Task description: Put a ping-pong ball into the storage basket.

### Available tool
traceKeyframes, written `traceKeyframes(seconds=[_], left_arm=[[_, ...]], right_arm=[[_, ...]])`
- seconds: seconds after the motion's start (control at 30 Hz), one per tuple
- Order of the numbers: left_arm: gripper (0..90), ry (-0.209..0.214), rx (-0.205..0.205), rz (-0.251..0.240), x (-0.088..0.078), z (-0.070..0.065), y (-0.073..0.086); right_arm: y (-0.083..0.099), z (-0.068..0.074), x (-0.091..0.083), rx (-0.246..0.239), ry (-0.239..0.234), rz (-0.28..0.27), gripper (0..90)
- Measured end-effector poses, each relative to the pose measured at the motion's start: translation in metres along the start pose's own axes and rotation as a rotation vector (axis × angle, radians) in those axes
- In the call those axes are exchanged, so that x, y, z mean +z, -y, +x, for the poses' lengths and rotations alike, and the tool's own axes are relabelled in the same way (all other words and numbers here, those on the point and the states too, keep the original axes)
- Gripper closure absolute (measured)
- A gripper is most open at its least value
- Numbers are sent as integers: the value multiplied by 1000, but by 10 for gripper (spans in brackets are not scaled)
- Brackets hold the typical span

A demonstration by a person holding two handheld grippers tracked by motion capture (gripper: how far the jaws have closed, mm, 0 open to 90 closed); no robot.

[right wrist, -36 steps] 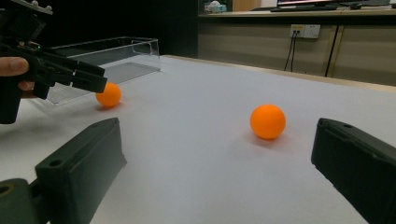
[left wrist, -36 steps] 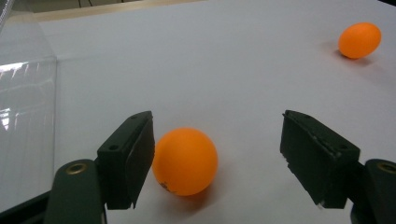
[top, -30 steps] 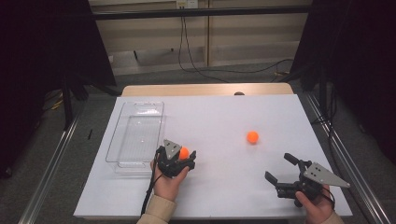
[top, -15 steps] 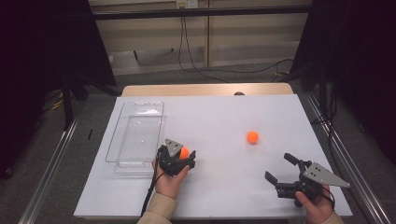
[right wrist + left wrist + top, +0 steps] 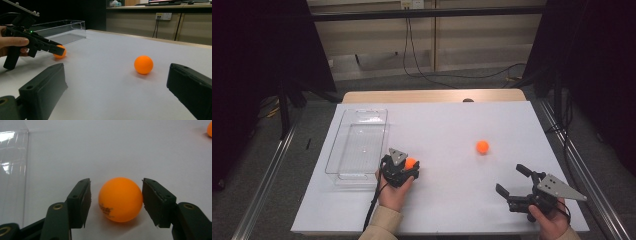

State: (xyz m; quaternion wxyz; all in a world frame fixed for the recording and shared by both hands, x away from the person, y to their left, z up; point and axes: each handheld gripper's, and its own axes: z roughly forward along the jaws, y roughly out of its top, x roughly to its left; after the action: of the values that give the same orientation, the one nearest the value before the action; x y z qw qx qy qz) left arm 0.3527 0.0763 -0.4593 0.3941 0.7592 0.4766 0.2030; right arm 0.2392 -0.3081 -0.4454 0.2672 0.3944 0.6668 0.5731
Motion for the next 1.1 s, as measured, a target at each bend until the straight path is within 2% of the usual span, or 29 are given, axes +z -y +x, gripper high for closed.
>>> traceKeyframes(seconds=[0.07,0.2,0.63,1.1], left_arm=[[471,0,2,9,0,0,0],[504,11,5,35,1,0,0],[510,14,0,39,0,0,0],[509,53,-13,33,-4,2,-2]], right_arm=[[0,0,0,5,0,-2,18],[0,0,0,0,0,1,18],[-1,0,0,6,2,-6,18],[-1,0,-1,0,-2,-10,18]])
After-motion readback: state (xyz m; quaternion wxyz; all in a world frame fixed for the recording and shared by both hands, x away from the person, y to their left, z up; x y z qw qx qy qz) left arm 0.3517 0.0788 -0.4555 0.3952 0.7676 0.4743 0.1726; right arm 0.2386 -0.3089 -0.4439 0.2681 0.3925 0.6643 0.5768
